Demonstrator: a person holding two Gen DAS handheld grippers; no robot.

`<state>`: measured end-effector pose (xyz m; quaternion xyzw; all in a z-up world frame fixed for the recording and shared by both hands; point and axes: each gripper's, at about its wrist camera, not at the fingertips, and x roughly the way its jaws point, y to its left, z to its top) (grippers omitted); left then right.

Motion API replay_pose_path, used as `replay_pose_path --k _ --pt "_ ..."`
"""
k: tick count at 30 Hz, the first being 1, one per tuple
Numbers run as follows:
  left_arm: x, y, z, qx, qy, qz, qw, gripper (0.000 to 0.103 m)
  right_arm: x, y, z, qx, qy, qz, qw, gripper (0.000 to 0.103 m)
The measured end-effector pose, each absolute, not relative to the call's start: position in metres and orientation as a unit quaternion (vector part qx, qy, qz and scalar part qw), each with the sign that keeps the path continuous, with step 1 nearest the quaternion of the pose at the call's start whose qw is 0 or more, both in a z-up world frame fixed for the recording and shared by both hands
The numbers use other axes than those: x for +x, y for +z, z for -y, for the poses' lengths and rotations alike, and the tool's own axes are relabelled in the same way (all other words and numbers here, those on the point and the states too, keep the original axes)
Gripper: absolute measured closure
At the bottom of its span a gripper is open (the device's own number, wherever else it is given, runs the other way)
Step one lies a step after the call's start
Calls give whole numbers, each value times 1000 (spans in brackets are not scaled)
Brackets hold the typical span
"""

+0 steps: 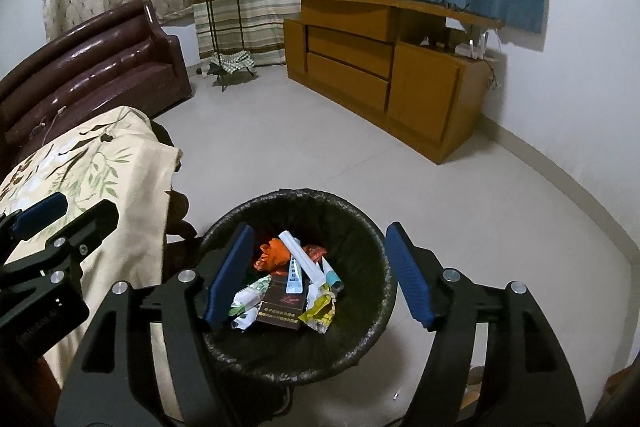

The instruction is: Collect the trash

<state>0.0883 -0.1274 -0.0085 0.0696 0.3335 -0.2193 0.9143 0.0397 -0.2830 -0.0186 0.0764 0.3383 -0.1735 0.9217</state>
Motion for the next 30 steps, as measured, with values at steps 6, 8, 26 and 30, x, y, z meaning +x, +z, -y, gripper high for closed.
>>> replay_pose_path --k 6,8,26,30 --pt "69 6 109 70 -208 -317 923 27 22 0 269 68 -169 -321 929 32" --pt "64 11 102 68 -200 -314 926 27 17 5 264 68 -166 -317 931 32" --pt "40 33 63 45 -179 -289 939 26 -10 31 235 52 -150 -298 941 31" --pt "38 33 62 45 -180 -288 940 26 -12 34 233 49 -150 -295 942 30"
